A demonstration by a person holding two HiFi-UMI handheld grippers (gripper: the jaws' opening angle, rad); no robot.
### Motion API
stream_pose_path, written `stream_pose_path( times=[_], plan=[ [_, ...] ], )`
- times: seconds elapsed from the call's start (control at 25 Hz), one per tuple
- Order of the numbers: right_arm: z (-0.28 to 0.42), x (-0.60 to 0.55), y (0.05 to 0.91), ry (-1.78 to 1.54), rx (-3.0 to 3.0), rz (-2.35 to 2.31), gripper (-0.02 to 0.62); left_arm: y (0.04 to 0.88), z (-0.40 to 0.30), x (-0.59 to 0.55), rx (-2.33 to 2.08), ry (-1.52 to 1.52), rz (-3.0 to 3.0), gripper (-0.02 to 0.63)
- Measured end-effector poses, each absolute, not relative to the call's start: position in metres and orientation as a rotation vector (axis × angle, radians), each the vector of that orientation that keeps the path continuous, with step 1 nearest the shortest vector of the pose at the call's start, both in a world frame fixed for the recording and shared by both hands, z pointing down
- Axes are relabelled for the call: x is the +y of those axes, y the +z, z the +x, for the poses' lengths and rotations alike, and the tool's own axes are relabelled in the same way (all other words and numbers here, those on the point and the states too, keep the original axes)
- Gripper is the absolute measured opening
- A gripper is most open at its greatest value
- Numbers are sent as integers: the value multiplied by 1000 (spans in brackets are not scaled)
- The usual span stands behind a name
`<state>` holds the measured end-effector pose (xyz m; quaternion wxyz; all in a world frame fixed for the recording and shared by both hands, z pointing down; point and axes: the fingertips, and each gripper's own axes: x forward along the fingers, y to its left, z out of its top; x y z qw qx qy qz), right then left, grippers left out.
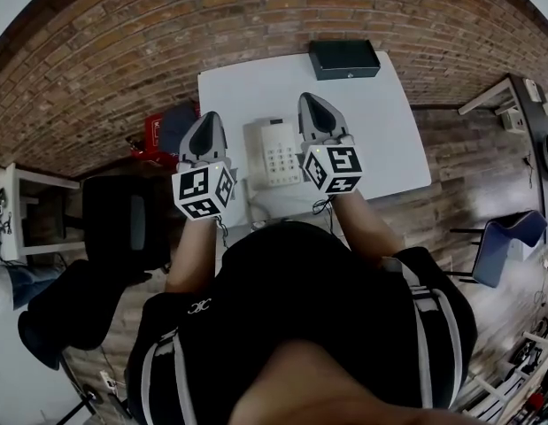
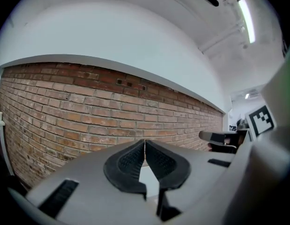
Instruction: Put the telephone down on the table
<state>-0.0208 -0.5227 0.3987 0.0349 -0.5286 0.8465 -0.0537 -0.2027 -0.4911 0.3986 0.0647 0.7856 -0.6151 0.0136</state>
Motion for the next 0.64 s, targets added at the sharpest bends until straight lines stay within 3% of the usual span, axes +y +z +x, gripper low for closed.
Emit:
stream_pose_path(
  times=[0.64],
  plan=[
    [-25, -524, 401, -145, 2621, -1660, -2, 407, -207, -491, -1861, 71, 2349, 9]
  ],
)
